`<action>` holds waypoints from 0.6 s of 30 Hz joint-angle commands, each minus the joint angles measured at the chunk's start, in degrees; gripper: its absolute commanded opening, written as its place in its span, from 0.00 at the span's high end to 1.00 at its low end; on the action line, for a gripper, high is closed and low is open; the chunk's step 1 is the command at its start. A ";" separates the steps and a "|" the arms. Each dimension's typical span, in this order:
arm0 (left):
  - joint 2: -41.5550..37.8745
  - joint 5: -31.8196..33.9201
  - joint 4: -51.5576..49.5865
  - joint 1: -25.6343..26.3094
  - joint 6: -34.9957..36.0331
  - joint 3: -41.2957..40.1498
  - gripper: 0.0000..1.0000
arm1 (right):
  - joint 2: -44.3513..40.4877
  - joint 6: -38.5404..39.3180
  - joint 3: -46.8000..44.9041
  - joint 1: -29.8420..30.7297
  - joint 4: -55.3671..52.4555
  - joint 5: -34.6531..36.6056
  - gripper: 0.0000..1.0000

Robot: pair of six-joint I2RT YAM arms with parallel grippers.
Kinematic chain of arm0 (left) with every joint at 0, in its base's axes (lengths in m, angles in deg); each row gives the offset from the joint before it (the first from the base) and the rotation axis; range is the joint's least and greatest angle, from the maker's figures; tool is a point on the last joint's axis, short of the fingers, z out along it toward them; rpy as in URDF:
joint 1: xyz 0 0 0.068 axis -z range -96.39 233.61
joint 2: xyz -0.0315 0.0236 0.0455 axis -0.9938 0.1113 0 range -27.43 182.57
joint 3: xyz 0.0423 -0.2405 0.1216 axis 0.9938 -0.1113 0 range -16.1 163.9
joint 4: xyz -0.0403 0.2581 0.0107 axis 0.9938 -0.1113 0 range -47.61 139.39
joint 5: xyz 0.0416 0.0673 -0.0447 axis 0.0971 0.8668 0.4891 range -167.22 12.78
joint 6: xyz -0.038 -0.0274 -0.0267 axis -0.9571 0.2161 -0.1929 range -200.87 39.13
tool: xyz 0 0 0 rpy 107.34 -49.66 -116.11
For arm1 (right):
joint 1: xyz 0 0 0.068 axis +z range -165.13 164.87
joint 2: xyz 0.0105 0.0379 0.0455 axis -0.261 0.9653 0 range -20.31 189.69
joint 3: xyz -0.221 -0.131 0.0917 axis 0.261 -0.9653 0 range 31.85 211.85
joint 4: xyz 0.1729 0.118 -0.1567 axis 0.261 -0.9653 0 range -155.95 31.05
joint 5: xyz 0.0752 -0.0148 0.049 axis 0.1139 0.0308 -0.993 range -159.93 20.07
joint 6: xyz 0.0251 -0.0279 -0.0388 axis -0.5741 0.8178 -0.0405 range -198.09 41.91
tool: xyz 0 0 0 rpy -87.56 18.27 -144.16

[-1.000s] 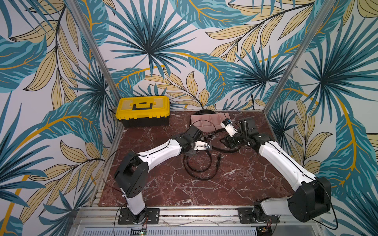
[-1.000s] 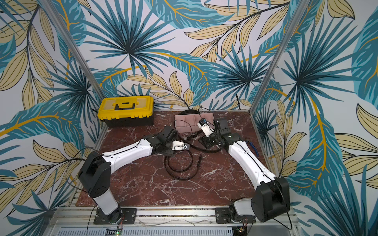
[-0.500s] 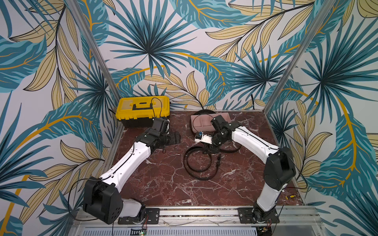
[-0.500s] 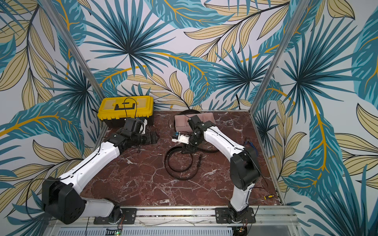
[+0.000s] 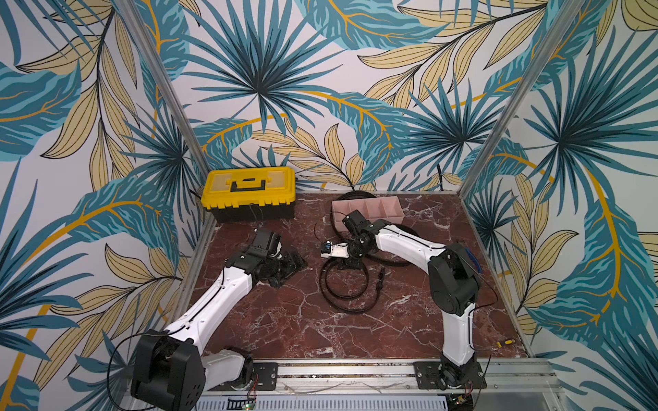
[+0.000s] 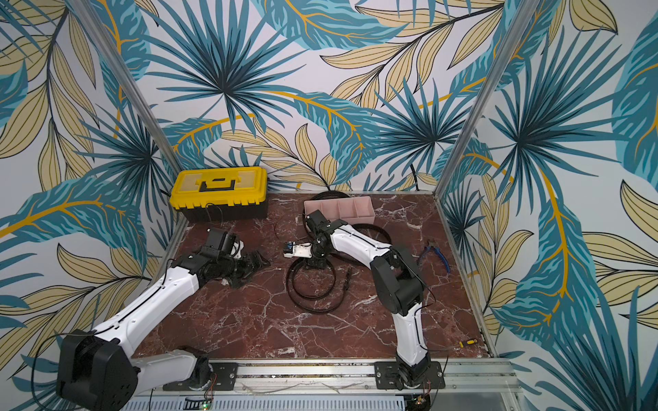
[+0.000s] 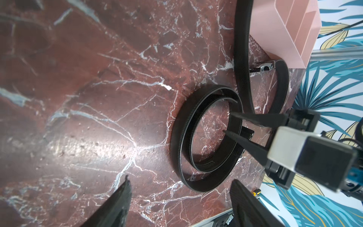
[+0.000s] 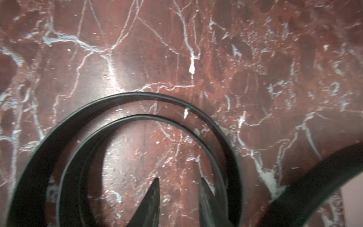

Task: Place the belts into the storage roll
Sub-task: Roll the belt at the center of the board.

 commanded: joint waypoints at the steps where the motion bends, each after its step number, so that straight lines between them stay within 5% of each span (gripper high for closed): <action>1: -2.09 0.41 0.16 -0.22 -1.73 -1.73 0.20 | 1.48 1.10 0.62 0.14 2.43 1.94 0.63; 18: 0.44 -0.40 0.07 -0.19 -0.87 -2.82 0.20 | 4.76 -1.89 -1.08 0.15 6.38 8.10 0.63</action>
